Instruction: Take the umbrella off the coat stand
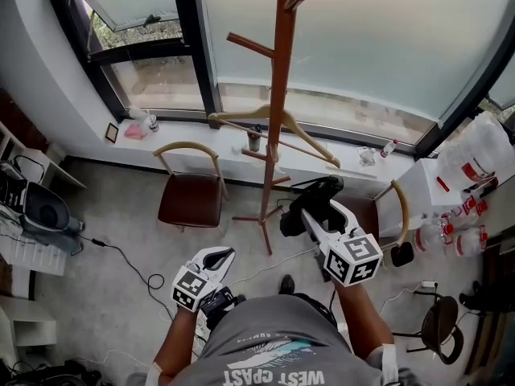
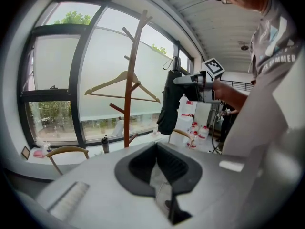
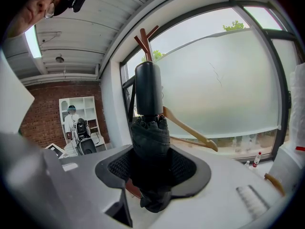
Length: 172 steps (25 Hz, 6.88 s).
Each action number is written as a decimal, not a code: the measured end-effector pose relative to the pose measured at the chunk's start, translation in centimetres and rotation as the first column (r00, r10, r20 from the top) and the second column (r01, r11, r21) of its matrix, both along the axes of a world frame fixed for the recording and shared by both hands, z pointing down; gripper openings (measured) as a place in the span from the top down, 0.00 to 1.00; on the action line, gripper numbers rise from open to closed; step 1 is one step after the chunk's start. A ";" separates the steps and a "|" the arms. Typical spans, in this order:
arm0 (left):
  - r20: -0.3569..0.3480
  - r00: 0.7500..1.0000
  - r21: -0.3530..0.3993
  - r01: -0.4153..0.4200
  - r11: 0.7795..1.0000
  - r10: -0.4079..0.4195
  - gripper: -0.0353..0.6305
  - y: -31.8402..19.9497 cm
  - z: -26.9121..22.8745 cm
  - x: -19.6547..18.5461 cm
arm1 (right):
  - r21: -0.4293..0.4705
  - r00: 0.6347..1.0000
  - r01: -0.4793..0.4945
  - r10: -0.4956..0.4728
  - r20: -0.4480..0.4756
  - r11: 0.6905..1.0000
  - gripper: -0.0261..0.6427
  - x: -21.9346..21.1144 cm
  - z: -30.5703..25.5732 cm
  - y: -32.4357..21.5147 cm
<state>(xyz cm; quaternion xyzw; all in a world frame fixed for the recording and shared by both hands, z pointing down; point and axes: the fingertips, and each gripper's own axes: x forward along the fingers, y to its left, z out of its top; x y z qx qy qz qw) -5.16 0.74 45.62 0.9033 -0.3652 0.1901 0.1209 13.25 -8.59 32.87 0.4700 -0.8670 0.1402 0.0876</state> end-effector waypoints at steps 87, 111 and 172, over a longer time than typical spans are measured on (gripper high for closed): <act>-0.012 0.997 -0.185 -0.074 0.980 0.073 0.94 -1.9 6.5 0.1 | -0.225 0.993 0.004 0.023 0.115 0.974 0.64 -2.9 7.2 -1.9; -0.019 0.997 -0.217 -0.081 0.973 0.079 0.94 -0.1 7.8 3.1 | -0.340 0.981 -0.093 0.145 0.131 0.936 0.64 2.3 12.2 -0.6; 0.040 0.999 -0.316 -0.010 0.949 0.024 0.94 -0.1 10.0 1.9 | -0.488 0.993 -0.097 0.114 0.006 0.867 0.64 3.2 29.2 -13.7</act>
